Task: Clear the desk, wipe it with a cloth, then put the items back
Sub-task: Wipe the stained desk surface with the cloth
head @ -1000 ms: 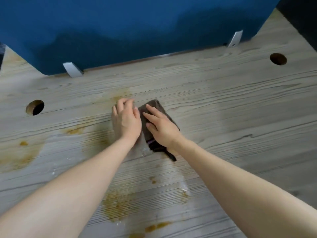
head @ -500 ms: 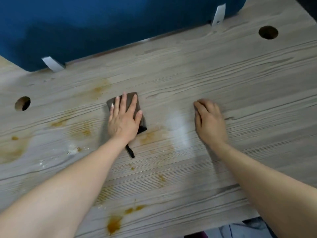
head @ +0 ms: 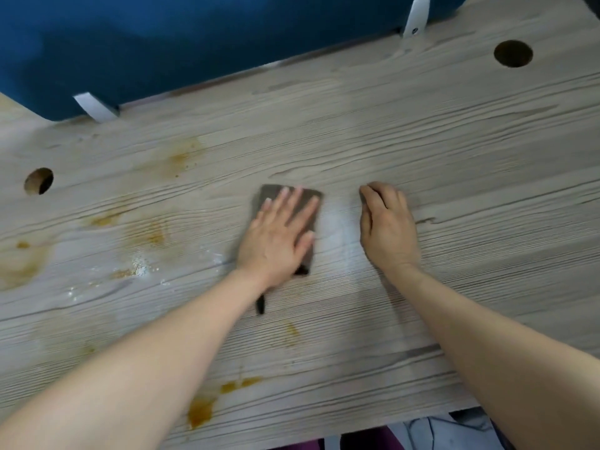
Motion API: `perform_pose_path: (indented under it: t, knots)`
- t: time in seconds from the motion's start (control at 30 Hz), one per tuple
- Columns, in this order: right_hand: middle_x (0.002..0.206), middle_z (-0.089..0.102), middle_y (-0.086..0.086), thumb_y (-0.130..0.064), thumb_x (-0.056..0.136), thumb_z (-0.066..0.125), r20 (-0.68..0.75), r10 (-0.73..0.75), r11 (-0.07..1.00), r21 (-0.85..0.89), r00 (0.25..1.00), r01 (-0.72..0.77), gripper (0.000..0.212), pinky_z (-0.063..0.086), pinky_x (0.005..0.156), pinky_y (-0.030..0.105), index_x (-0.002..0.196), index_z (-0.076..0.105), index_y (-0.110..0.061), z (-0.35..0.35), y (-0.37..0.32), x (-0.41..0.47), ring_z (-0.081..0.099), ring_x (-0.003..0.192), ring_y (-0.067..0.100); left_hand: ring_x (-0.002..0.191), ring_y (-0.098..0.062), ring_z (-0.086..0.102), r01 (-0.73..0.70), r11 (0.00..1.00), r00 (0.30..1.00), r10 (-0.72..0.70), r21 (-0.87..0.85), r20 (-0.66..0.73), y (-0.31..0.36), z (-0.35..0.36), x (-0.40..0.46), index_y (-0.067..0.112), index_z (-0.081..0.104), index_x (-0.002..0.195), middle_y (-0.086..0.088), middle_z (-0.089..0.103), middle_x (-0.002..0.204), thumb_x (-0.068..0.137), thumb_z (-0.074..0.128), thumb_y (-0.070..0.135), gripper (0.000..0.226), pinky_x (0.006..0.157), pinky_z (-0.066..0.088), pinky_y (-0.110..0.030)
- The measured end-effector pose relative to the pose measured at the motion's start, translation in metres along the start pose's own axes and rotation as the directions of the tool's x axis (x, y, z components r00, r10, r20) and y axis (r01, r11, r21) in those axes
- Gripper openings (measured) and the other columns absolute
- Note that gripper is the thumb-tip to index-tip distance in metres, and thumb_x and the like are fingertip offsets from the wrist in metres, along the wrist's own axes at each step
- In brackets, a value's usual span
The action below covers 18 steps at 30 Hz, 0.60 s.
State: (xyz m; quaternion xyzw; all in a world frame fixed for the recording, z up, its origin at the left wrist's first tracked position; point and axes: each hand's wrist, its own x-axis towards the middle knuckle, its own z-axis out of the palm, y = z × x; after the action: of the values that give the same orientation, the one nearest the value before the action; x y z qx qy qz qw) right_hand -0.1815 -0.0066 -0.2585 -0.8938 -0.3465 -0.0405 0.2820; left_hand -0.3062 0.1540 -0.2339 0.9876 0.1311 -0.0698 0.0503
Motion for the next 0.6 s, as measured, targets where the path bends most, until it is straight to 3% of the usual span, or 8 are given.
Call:
perform_pose_path:
  t: [0.1,0.2,0.27,0.37,0.47,0.53,0.6]
  knots:
    - [0.116,0.058,0.018,-0.002,0.088,0.051,-0.012,0.0,1.0,0.004,1.0,0.0,0.031,0.05,0.082,0.042,0.117,0.059,0.003,0.001,0.001,-0.001,0.053,0.101,0.035,0.146,-0.018,-0.003,0.31,0.951,0.95,-0.31,-0.014,-0.034,-0.036,-0.002,0.005,0.029,0.004,0.15,0.0,-0.001,0.159,0.099,0.019,0.046,0.056,0.118,-0.004,-0.034]
    - [0.115,0.058,0.018,0.0,0.087,0.052,-0.024,-0.005,1.0,0.012,1.0,0.005,0.03,0.049,0.082,0.041,0.116,0.059,0.003,0.003,0.001,-0.001,0.054,0.1,0.035,0.146,-0.02,-0.001,0.439,0.898,0.895,-0.441,-0.034,-0.071,-0.022,-0.002,0.01,0.025,0.008,0.151,-0.003,0.001,0.159,0.099,0.024,0.039,0.056,0.119,-0.001,-0.038]
    - [0.116,0.058,0.018,-0.001,0.088,0.051,-0.024,-0.003,1.0,0.014,1.0,0.004,0.03,0.049,0.083,0.041,0.116,0.059,0.003,0.003,0.001,-0.001,0.053,0.101,0.035,0.146,-0.021,-0.005,0.37,0.929,0.926,-0.371,-0.018,-0.073,0.015,0.0,0.002,0.026,0.002,0.15,-0.004,-0.003,0.159,0.099,0.019,0.04,0.056,0.119,-0.002,-0.038]
    - [0.117,0.058,0.018,-0.007,0.09,0.045,-0.009,0.005,1.0,0.006,1.0,-0.005,0.032,0.048,0.086,0.041,0.117,0.059,0.002,0.001,-0.001,0.001,0.053,0.103,0.035,0.146,-0.019,0.001,0.083,0.996,0.996,-0.085,-0.044,-0.039,0.07,0.009,-0.021,0.029,0.011,0.15,-0.002,0.003,0.159,0.098,0.02,0.041,0.055,0.118,0.001,-0.036]
    - [0.117,0.057,0.019,-0.007,0.089,0.044,0.0,0.006,1.0,0.004,1.0,-0.006,0.033,0.047,0.088,0.042,0.117,0.059,0.002,-0.001,0.0,0.0,0.052,0.103,0.036,0.145,-0.019,0.01,-0.176,0.984,0.984,0.176,-0.014,0.025,0.045,0.002,-0.022,0.029,0.019,0.149,0.0,0.012,0.158,0.095,0.022,0.044,0.055,0.117,0.003,-0.035]
    - [0.118,0.056,0.019,-0.003,0.089,0.048,0.004,0.007,1.0,0.019,1.0,-0.007,0.031,0.048,0.087,0.042,0.118,0.058,0.003,0.0,0.0,0.0,0.051,0.104,0.035,0.146,-0.019,0.006,-0.13,0.991,0.992,0.13,0.026,0.004,0.005,0.002,-0.012,0.03,0.011,0.149,0.0,0.009,0.158,0.095,0.018,0.047,0.057,0.114,-0.005,-0.031]
    - [0.119,0.056,0.018,-0.003,0.09,0.049,-0.004,0.016,0.999,0.032,1.0,-0.016,0.03,0.048,0.085,0.041,0.118,0.058,0.002,0.001,0.001,-0.001,0.051,0.105,0.034,0.146,-0.019,0.002,0.157,0.988,0.987,-0.157,0.005,-0.047,-0.023,0.0,-0.002,0.029,0.008,0.15,-0.001,0.006,0.159,0.098,0.02,0.045,0.056,0.115,-0.006,-0.032]
